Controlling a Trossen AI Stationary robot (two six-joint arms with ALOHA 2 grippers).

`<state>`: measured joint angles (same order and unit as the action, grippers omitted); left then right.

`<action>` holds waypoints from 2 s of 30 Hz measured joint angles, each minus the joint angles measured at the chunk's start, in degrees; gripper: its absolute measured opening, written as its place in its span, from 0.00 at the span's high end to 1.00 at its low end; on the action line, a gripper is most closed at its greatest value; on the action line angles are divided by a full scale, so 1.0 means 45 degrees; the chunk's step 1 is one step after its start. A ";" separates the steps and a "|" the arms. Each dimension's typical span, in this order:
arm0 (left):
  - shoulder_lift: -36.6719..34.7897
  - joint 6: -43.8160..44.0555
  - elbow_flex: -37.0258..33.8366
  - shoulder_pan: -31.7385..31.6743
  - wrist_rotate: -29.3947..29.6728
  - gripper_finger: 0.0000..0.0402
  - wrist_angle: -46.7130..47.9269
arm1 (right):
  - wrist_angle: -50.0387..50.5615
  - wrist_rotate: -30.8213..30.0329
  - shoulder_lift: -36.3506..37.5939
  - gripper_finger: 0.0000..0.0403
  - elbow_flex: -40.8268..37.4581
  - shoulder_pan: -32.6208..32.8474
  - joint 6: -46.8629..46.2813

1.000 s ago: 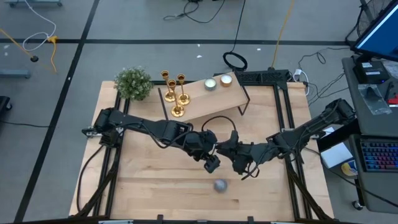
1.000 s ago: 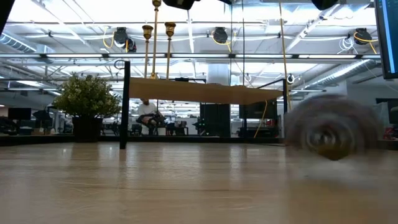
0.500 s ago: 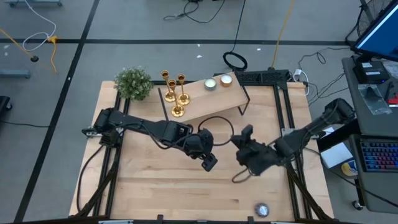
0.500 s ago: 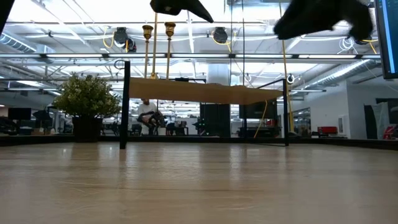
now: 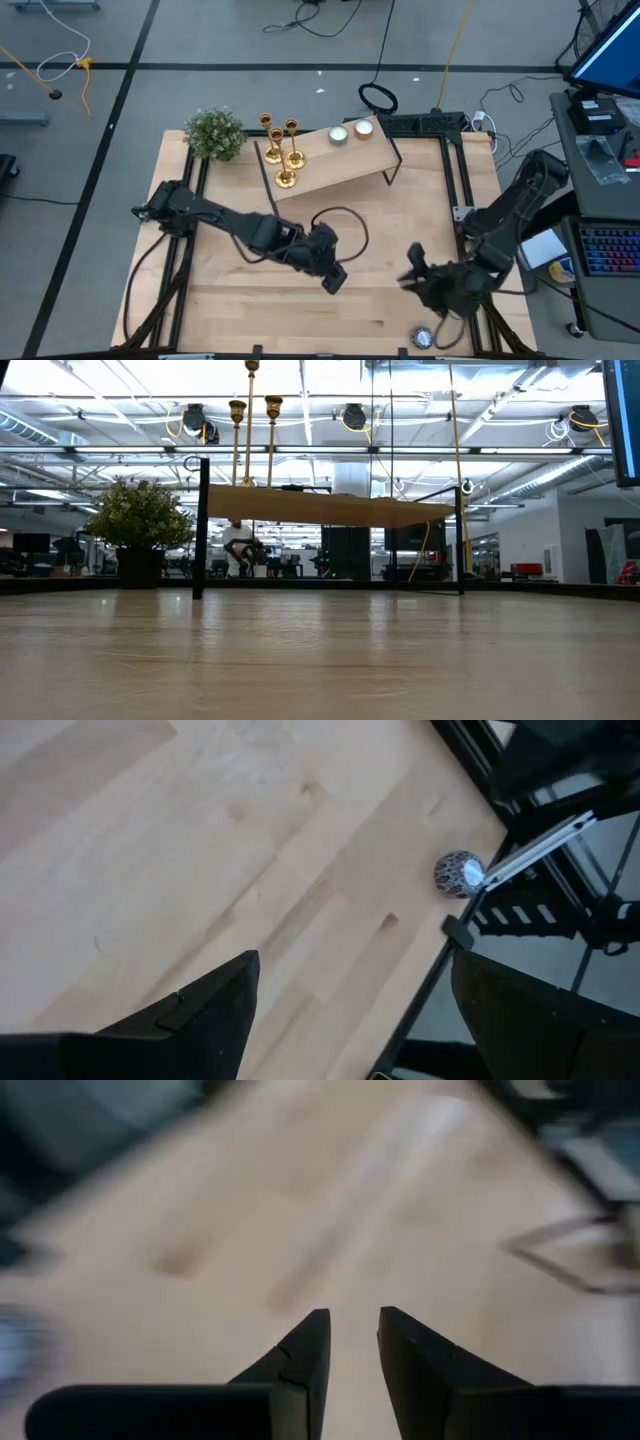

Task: Pick & Place candle stick holders
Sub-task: Put the black scented candle on the shelf

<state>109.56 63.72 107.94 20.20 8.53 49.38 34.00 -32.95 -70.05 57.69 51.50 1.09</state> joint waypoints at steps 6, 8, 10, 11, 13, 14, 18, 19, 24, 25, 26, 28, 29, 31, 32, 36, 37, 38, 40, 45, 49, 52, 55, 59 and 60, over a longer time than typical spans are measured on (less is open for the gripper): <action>0.0000 0.1276 0.0001 0.0987 0.1319 0.19 0.0006 | -0.0946 0.4098 0.0399 0.81 0.0000 0.0637 -0.3184; 0.0000 0.1578 0.0001 0.1238 0.1689 0.19 0.0008 | -0.1109 0.5107 0.0298 0.81 0.0000 0.0779 -0.4379; 0.0000 0.1813 0.0001 0.1434 0.1959 0.19 0.0007 | -0.1273 0.6146 0.0039 0.81 0.0000 0.0903 -0.5351; 0.0000 0.1931 0.0001 0.1507 0.2076 0.19 0.0016 | -0.1276 0.6670 -0.0123 0.81 0.0000 0.0973 -0.5870; 0.0000 0.2027 0.0001 0.1630 0.2217 0.19 0.0011 | -0.1243 0.7587 -0.0493 0.80 0.0000 0.1115 -0.6698; 0.0000 0.2062 0.0001 0.1653 0.2235 0.19 0.0011 | -0.1251 0.8017 -0.0702 0.79 0.0000 0.1167 -0.7051; 0.0000 0.2061 0.0001 0.1707 0.2242 0.19 0.0016 | -0.1211 0.9323 -0.1594 0.73 0.0000 0.1264 -0.8027; 0.0000 0.2049 0.0001 0.1707 0.2245 0.19 0.0016 | -0.1223 0.9492 -0.1795 0.70 0.0000 0.1241 -0.8142; 0.0000 0.1920 0.0001 0.1707 0.2245 0.19 0.0016 | -0.1215 0.9718 -0.2544 0.59 0.0000 0.1112 -0.8135; 0.0000 0.1915 0.0001 0.1711 0.2245 0.19 0.0021 | -0.1218 0.9721 -0.2633 0.57 0.0000 0.1081 -0.8121; 0.0000 0.1912 0.0001 0.1733 0.2245 0.19 0.0021 | -0.1225 0.9734 -0.2718 0.55 0.0000 0.1051 -0.8118; 0.0000 0.1905 0.0001 0.1779 0.2250 0.19 0.0021 | -0.1212 0.9868 -0.2873 0.52 0.0000 0.0968 -0.8098; 0.0000 0.1905 0.0001 0.1803 0.2250 0.19 0.0026 | -0.1226 1.0022 -0.2940 0.50 0.0000 0.0913 -0.8041; 0.0000 0.1905 0.0001 0.1866 0.2250 0.19 0.0026 | -0.1225 1.0054 -0.3031 0.48 0.0000 0.0858 -0.7995; 0.0000 0.1905 0.0001 0.1882 0.2250 0.19 0.0030 | -0.1230 1.0058 -0.3079 0.47 0.0000 0.0849 -0.7976; 0.0000 0.1905 0.0001 0.1950 0.2250 0.19 0.0043 | -0.1221 1.0035 -0.3161 0.44 0.0000 0.0798 -0.7885; 0.0000 0.1905 0.0001 0.1957 0.2247 0.19 0.0045 | -0.1233 1.0035 -0.3160 0.44 0.0000 0.0798 -0.7885; 0.0000 0.1905 0.0001 0.1955 0.2250 0.19 0.0045 | -0.1235 1.0036 -0.3160 0.43 0.0000 0.0798 -0.7888; 0.0000 0.1905 0.0001 0.1955 0.2250 0.19 0.0050 | -0.1266 1.0038 -0.3160 0.43 0.0000 0.0803 -0.8003; 0.0000 0.1876 0.0001 0.1955 0.2270 0.19 0.0060 | -0.1484 1.0020 -0.3160 0.44 0.0000 0.0802 -0.8765; 0.0000 0.1822 0.0001 0.1952 0.2463 0.19 0.0069 | -0.1706 1.0016 -0.3160 0.44 0.0000 0.0798 -0.8812; 0.0000 0.1784 0.0001 0.1945 0.2465 0.19 0.0074 | -0.1929 1.0023 -0.3160 0.43 0.0000 0.0803 -0.9157; 0.0000 0.1789 0.0001 0.1945 0.2468 0.19 0.0074 | -0.1997 1.0039 -0.3156 0.43 0.0000 0.0798 -0.9133; 0.0000 0.1828 0.0001 0.1945 0.2472 0.19 0.0074 | -0.1988 1.0030 -0.3156 0.39 -0.0004 0.0799 -0.9104; 0.0000 0.1828 0.0001 0.1945 0.2473 0.19 0.0074 | -0.1983 1.0027 -0.3159 0.37 -0.0005 0.0801 -0.9104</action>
<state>109.56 71.94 107.94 28.95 19.66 49.71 25.08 12.17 -84.26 57.67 55.10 -39.88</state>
